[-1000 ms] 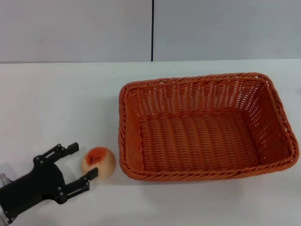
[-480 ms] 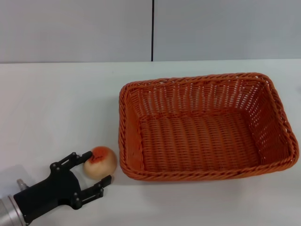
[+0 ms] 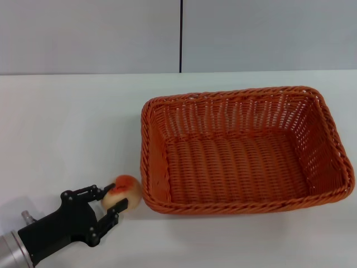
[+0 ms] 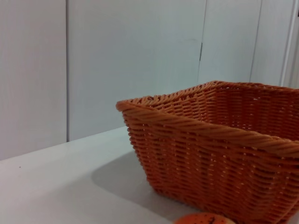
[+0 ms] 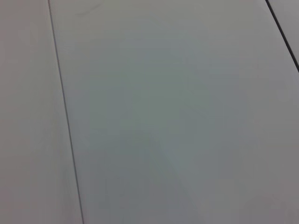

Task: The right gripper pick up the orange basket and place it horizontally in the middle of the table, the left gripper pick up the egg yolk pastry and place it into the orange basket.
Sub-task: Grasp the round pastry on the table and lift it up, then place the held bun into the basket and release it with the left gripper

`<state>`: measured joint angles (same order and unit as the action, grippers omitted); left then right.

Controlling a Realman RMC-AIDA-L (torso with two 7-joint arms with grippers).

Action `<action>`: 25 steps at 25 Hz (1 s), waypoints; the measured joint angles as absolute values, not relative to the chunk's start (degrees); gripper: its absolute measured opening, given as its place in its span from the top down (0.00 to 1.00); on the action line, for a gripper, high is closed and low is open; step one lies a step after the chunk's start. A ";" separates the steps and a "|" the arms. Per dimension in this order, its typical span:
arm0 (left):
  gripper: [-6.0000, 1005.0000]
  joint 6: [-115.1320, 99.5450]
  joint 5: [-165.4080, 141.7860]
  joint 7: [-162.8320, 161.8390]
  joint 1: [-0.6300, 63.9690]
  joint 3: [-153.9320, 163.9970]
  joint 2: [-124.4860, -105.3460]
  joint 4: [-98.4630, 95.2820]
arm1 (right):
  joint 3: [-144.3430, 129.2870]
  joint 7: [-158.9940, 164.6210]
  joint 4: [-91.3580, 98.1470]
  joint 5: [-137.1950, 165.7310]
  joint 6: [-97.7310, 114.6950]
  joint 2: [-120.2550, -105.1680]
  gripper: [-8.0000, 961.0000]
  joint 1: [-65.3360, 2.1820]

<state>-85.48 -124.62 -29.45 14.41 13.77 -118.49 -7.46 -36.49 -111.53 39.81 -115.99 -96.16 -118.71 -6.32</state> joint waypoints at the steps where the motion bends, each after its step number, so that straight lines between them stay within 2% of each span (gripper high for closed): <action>1: 0.42 -85.31 -124.62 -29.44 14.45 13.77 -118.51 -7.46 | -36.47 -111.53 39.81 -116.02 -96.21 -118.73 0.40 -6.28; 8: 0.66 -85.51 -124.65 -29.44 14.01 11.89 -118.28 -7.81 | -35.68 -111.54 38.49 -116.29 -96.37 -118.71 0.40 -6.57; 17: 0.75 -96.34 -124.47 -29.42 11.70 -8.37 -117.95 -10.77 | -36.05 -111.52 38.40 -116.32 -96.68 -118.83 0.40 -6.52; 25: 0.80 -108.06 -125.33 -29.68 17.12 -4.60 -118.24 -7.87 | -36.59 -111.18 37.67 -116.20 -98.07 -118.90 0.40 -7.34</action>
